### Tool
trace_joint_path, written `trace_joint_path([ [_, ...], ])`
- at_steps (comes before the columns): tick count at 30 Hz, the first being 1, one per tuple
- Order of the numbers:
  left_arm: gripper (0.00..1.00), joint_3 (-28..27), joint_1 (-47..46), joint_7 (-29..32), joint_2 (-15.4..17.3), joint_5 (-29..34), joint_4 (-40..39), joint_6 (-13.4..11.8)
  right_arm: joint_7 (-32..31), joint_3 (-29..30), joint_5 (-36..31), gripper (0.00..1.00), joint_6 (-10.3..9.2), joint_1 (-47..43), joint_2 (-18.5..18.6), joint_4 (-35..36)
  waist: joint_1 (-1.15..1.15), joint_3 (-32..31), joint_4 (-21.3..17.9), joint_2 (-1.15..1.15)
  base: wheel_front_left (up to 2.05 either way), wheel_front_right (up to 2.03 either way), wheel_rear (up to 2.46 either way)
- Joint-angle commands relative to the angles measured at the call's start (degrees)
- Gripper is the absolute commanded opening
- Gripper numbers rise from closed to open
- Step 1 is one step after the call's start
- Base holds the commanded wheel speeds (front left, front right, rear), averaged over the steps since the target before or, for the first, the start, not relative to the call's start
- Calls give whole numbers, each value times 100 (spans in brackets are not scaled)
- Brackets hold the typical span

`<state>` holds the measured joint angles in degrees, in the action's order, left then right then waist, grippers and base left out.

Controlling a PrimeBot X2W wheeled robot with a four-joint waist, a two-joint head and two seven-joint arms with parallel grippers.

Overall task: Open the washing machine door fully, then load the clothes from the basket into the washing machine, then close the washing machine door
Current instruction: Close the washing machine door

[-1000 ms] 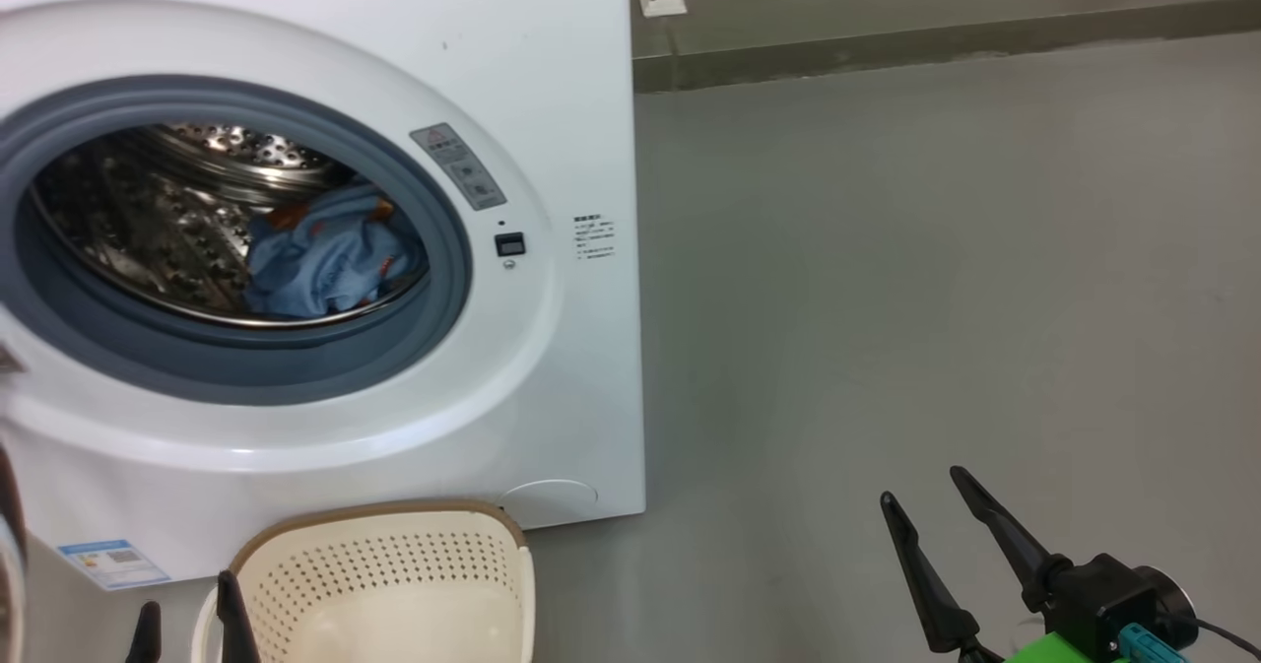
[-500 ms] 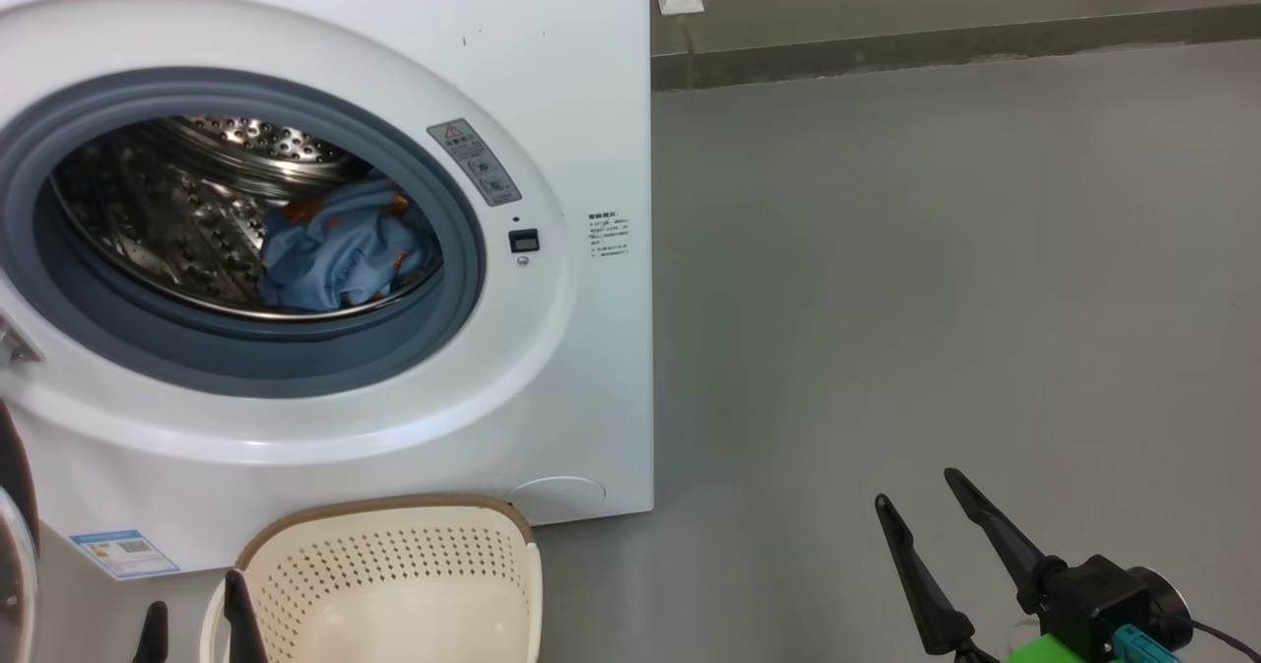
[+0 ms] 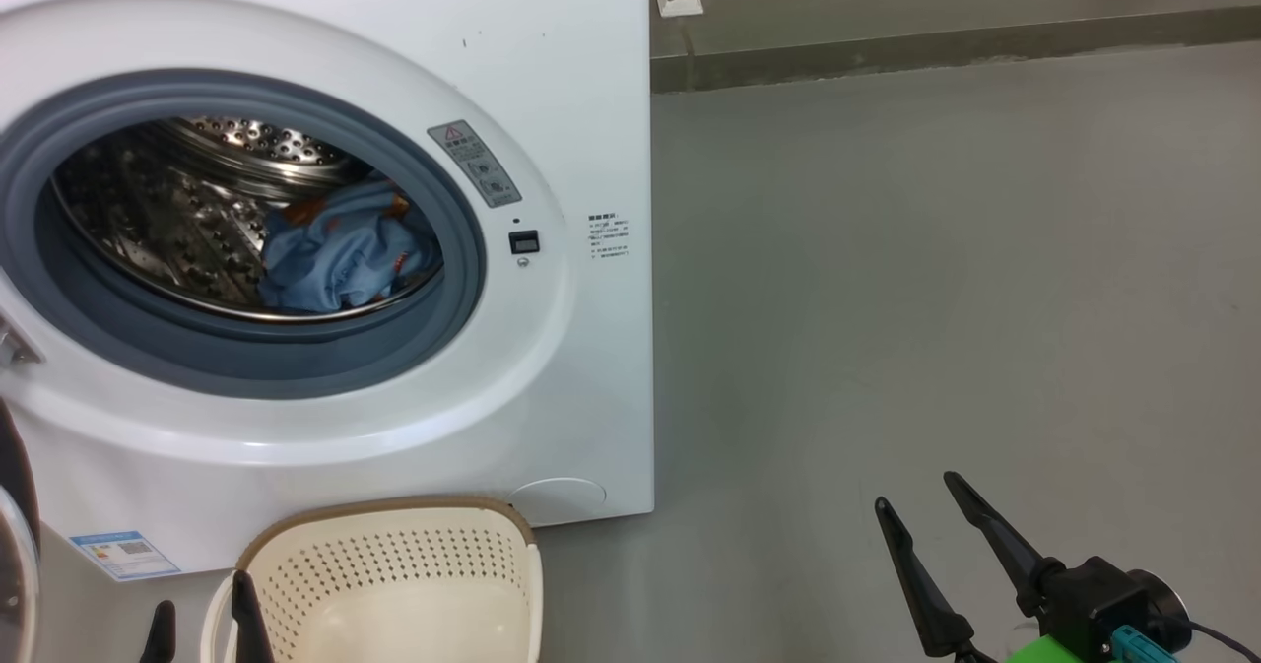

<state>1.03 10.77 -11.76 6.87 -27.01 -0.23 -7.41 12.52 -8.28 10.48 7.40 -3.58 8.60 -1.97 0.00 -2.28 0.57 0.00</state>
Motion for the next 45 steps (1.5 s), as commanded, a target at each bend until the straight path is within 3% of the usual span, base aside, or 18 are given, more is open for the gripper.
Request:
trace_joint_path([
  [1,100,-189,-159,-9,95,-6,-151,-49,61,-115,-31,100,9,72,14,122,0,-5,3,0,0,0,0],
  [11,100,-190,-129,37,107,-70,-155,-87,45,-128,-44,100,9,69,10,132,0,-8,18,0,-64,64,0],
  [29,100,-230,-157,-81,171,10,-73,-205,41,-156,-50,100,9,82,-23,77,0,-13,26,0,-167,167,0],
  [45,100,-210,-188,-152,207,-30,58,-157,57,-187,-49,100,9,98,-21,30,0,-60,9,0,-17,17,0],
])
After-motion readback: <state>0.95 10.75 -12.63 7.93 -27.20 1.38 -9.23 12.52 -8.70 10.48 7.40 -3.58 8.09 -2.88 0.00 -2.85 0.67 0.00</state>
